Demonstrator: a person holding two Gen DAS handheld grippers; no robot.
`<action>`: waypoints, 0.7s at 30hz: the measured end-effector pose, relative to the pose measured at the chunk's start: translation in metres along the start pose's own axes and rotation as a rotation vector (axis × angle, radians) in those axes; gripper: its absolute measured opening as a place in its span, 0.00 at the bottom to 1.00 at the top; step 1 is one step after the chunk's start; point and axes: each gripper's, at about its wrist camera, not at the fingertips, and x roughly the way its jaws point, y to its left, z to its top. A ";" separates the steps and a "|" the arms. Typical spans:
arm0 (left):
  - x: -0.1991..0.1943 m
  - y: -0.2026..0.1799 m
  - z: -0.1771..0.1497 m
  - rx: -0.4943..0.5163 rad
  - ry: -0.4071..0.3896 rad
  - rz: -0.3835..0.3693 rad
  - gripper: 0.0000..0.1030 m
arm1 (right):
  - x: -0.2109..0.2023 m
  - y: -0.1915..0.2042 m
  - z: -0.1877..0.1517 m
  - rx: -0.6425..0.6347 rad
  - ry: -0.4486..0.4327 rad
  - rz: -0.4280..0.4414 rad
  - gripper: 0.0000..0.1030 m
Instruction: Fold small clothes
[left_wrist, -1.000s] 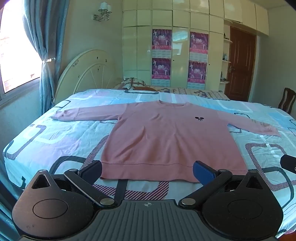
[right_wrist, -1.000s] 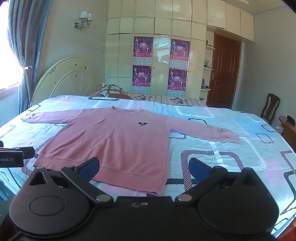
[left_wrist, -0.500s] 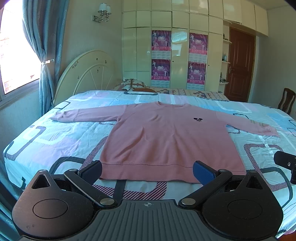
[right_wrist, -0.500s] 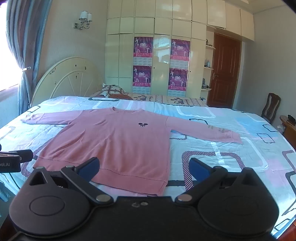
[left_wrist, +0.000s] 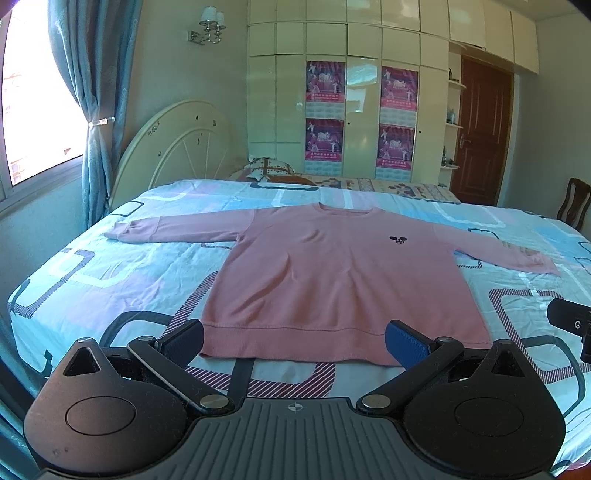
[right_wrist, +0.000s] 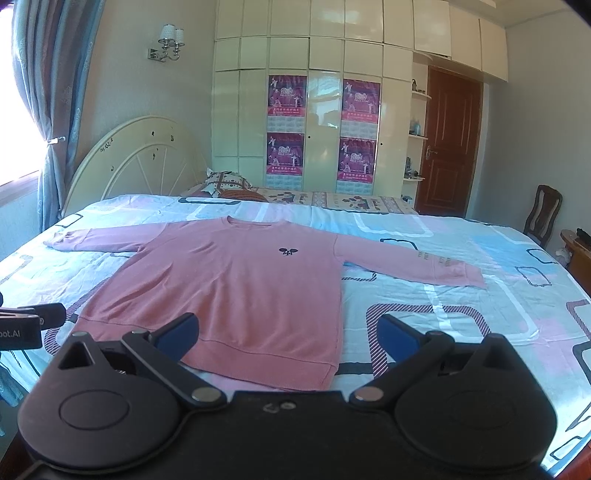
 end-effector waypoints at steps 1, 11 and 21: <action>0.000 0.000 0.000 0.001 0.001 -0.001 1.00 | 0.000 0.000 0.000 0.000 0.000 0.001 1.00; 0.000 -0.001 0.001 -0.001 0.001 0.001 1.00 | 0.000 -0.001 0.000 -0.001 -0.001 0.002 1.00; 0.001 -0.002 0.001 -0.001 0.002 0.000 1.00 | 0.000 -0.001 0.000 -0.001 -0.001 0.002 1.00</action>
